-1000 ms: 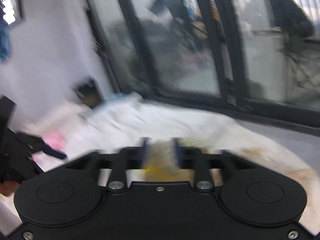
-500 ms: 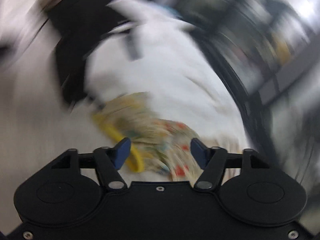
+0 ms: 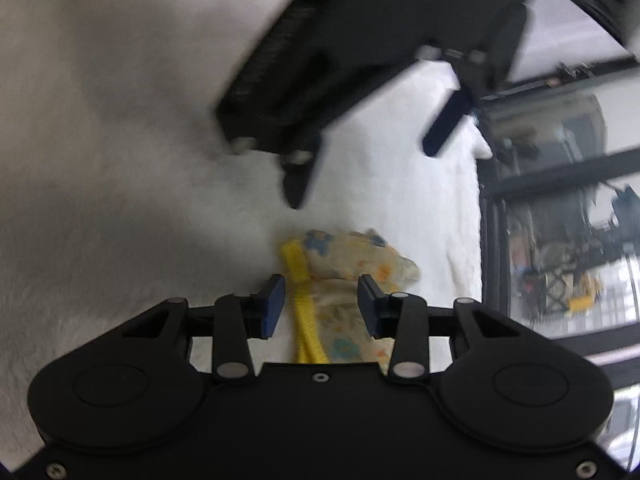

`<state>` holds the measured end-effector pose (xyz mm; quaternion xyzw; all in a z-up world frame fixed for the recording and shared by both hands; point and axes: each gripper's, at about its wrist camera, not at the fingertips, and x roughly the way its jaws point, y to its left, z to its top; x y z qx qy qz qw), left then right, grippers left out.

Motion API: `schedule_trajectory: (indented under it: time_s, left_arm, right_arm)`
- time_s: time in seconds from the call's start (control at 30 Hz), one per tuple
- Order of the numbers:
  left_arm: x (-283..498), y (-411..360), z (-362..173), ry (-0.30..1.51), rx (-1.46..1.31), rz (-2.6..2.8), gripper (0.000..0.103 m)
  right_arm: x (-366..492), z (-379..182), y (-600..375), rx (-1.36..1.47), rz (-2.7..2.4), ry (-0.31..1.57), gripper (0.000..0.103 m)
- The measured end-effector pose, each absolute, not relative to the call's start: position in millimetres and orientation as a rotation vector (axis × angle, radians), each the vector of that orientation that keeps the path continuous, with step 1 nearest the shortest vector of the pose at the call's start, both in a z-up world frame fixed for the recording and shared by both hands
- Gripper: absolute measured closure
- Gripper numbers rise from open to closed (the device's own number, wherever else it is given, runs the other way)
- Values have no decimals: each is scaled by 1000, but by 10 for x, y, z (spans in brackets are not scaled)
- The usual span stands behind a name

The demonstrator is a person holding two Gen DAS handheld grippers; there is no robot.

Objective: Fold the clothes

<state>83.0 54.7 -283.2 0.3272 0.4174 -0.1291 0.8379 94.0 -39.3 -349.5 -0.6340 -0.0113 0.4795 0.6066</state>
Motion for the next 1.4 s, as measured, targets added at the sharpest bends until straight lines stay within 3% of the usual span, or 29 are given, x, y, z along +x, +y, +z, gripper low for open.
schedule_trajectory:
  time_s: [0.03, 0.07, 0.1, 0.13, 0.43, 0.63, 0.77, 0.9, 1.4]
  left_arm:
    - [835, 542, -2843, 885, 696, -270, 0]
    - [840, 535, -2853, 886, 698, -267, 0]
    - [845, 528, -2861, 887, 697, -266, 0]
    - [850, 521, -2870, 887, 696, -265, 0]
    - [1007, 221, -2538, 767, 561, -197, 0]
    - [1334, -42, -2172, 765, 281, -240, 3]
    - [1468, -140, -2097, 711, 236, -240, 9]
    - [1578, -210, -2250, 729, 278, -195, 30]
    - [1838, -453, -2539, 683, 483, -274, 34]
  right_arm:
    - [937, -3519, -408, -1466, 1098, -41, 60]
    - [954, -3481, -429, -1439, 1091, -24, 70]
    - [971, -3438, -451, -1411, 1084, -4, 88]
    - [989, -3396, -473, -1383, 1077, 15, 92]
    - [2013, -2321, -963, -602, 708, 438, 95]
    - [2349, -2038, -1542, -365, 503, 542, 95]
    - [2141, -2028, -1787, -388, 489, 527, 95]
    - [2201, -2052, -1694, -401, 504, 539, 95]
    - [2173, -1966, -1764, -379, 485, 582, 95]
